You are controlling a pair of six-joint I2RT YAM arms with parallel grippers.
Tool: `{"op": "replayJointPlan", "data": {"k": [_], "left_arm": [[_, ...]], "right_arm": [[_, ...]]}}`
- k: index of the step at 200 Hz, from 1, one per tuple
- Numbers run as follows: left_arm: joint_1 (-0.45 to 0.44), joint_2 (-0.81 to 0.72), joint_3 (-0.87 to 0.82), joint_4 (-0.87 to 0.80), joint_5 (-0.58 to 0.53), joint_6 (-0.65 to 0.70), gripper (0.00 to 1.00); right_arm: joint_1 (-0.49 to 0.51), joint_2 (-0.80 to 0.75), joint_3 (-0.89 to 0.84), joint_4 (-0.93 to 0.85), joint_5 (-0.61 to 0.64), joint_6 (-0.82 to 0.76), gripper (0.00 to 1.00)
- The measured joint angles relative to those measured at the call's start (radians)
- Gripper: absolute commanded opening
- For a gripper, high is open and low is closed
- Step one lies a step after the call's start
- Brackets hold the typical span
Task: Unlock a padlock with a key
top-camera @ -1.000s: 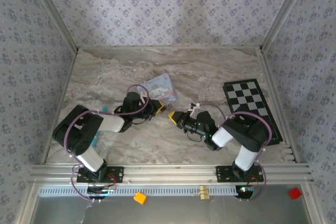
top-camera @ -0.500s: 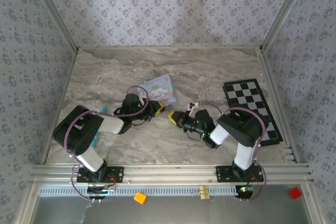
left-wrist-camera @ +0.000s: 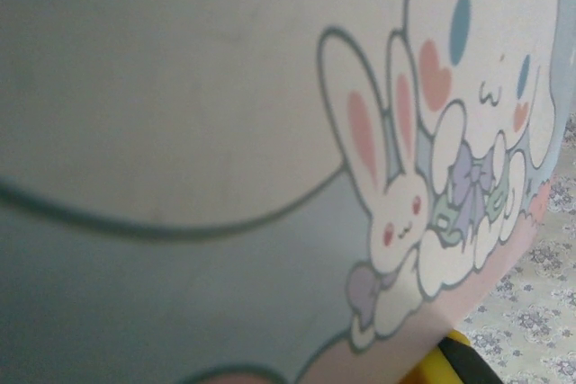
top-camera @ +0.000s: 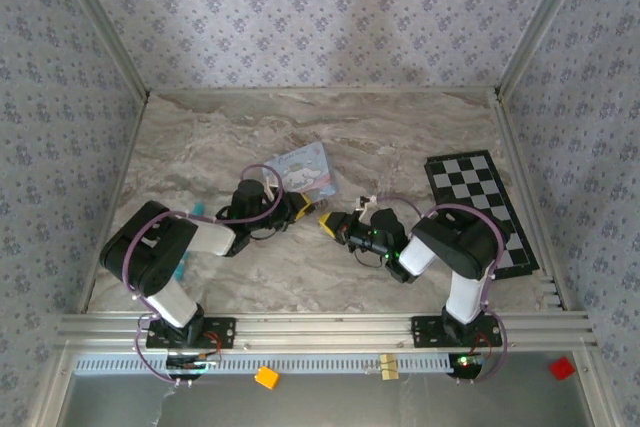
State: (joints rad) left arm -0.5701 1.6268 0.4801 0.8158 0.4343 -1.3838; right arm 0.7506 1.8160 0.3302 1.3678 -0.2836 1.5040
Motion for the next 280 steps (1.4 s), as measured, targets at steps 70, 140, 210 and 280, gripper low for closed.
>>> {"op": "replayJointPlan", "data": {"k": [70, 140, 210, 280], "left_arm": [[0.0, -0.003, -0.008, 0.011, 0.0, -0.017, 0.0], [0.0, -0.004, -0.008, 0.015, 0.0, -0.021, 0.0], [-0.006, -0.004, -0.014, 0.035, -0.005, -0.041, 0.0], [-0.008, -0.037, -0.028, 0.047, -0.02, -0.048, 0.0]], "right_arm": [[0.001, -0.001, 0.0, 0.0, 0.008, 0.0, 0.0], [0.001, -0.008, 0.0, 0.0, 0.011, 0.0, 0.0], [0.005, -0.012, 0.0, 0.0, 0.011, 0.0, 0.0], [0.008, -0.035, 0.0, 0.001, 0.019, 0.031, 0.0]]}}
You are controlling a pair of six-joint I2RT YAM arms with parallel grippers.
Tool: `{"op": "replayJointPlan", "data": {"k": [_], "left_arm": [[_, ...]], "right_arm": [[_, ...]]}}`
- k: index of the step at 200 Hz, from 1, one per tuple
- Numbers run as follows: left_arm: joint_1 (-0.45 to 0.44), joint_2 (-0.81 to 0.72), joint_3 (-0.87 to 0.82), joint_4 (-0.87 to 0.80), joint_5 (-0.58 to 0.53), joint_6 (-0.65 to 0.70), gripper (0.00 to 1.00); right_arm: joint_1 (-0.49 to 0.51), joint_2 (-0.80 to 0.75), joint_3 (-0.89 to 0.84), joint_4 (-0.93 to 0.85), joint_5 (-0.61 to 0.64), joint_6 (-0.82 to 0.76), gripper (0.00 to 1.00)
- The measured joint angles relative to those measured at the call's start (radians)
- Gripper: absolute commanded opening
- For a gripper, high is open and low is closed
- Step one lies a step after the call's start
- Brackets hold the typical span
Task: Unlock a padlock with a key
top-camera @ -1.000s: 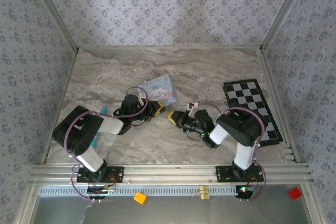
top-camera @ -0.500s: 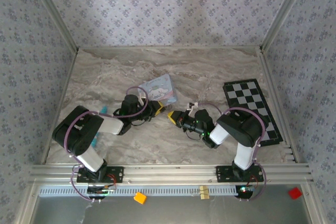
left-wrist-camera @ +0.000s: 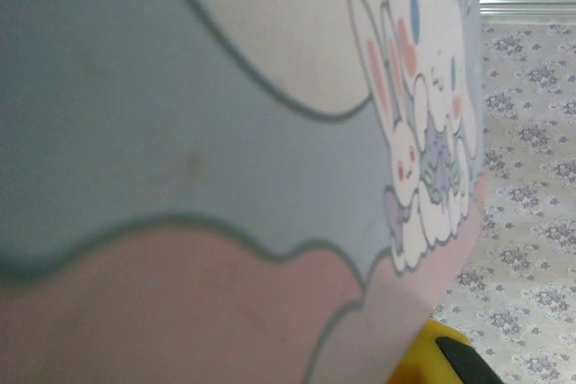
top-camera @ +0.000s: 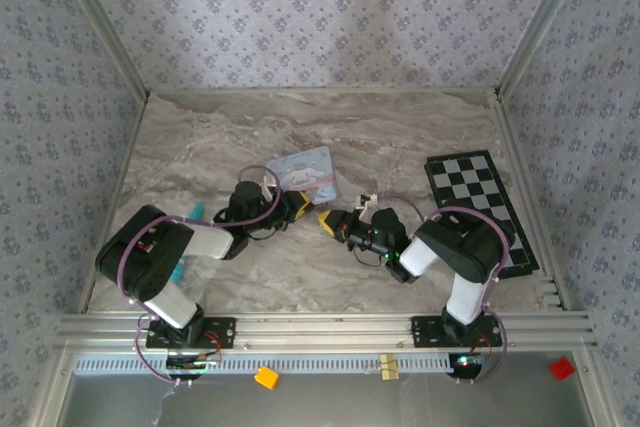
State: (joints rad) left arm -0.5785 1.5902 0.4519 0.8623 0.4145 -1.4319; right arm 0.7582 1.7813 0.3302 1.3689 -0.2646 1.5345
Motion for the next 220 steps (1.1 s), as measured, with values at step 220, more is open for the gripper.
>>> {"op": "replayJointPlan", "data": {"k": [220], "left_arm": [[-0.026, -0.005, -0.004, 0.048, -0.045, -0.036, 0.0]], "right_arm": [[-0.023, -0.003, 0.01, 0.01, -0.004, 0.054, 0.0]]}}
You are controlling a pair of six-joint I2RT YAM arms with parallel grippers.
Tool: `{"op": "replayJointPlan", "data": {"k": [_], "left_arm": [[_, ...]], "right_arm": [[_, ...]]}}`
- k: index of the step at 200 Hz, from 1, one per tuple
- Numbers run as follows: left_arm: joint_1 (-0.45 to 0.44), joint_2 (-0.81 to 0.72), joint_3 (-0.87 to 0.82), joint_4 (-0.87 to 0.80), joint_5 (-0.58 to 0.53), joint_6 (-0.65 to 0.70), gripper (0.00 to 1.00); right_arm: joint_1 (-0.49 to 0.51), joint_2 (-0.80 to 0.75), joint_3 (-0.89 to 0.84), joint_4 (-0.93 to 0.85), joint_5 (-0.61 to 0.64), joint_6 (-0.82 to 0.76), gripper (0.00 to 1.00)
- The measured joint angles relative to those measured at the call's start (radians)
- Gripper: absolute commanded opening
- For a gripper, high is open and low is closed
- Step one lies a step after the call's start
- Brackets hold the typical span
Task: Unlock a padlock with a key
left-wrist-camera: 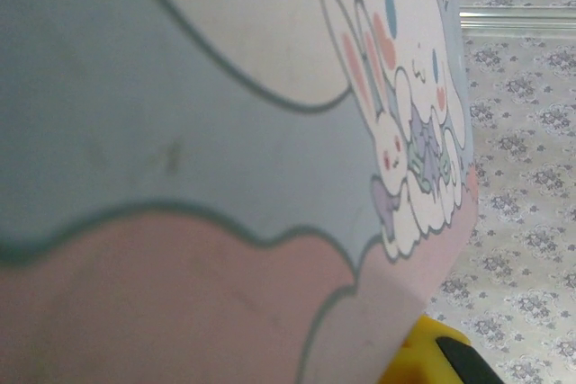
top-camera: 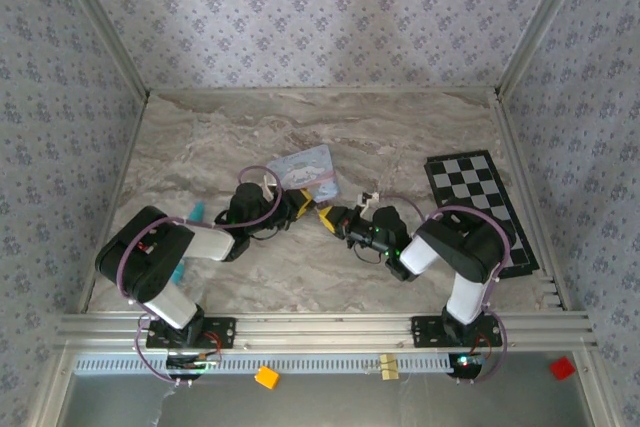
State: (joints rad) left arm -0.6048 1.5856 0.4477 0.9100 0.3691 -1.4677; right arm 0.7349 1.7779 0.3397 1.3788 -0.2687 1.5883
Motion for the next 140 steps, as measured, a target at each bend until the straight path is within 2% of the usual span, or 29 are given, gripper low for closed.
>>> {"op": "replayJointPlan", "data": {"k": [140], "left_arm": [[-0.018, 0.0, 0.0, 0.023, -0.002, -0.011, 0.0]], "right_arm": [[-0.01, -0.004, 0.023, -0.006, -0.018, -0.011, 0.0]]}}
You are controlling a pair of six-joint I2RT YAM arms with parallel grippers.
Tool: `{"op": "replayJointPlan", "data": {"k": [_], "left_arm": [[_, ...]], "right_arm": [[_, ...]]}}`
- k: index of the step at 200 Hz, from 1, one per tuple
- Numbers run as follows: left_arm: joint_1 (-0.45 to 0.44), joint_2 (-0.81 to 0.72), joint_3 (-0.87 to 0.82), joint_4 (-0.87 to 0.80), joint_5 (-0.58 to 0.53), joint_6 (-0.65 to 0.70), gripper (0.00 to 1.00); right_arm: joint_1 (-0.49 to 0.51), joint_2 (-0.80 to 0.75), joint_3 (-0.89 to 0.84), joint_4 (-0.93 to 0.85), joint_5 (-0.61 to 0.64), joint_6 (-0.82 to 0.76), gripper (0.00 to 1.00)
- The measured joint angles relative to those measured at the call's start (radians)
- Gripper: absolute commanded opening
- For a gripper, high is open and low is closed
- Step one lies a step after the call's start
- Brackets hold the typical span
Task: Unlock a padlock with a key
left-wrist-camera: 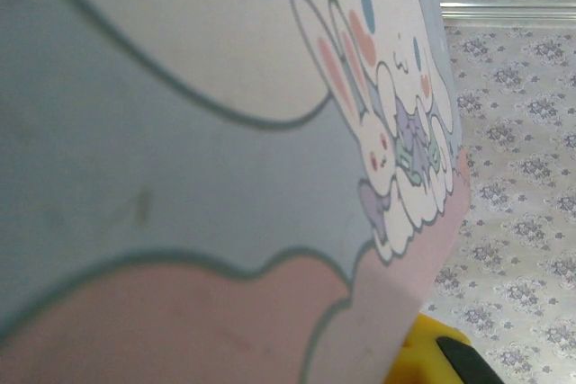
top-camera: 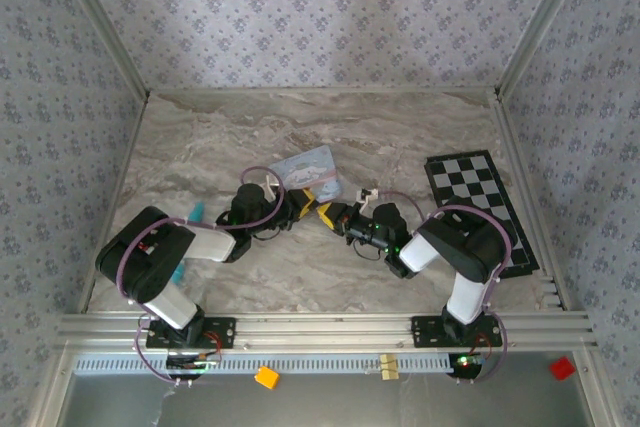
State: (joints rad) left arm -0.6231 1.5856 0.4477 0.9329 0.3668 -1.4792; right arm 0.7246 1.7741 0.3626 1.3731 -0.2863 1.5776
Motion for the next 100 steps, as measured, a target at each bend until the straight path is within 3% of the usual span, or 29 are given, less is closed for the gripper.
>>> {"op": "replayJointPlan", "data": {"k": [100], "left_arm": [[-0.008, -0.003, 0.023, -0.044, -0.007, 0.02, 0.0]], "right_arm": [[-0.008, -0.002, 0.003, -0.008, -0.017, -0.015, 0.0]]}}
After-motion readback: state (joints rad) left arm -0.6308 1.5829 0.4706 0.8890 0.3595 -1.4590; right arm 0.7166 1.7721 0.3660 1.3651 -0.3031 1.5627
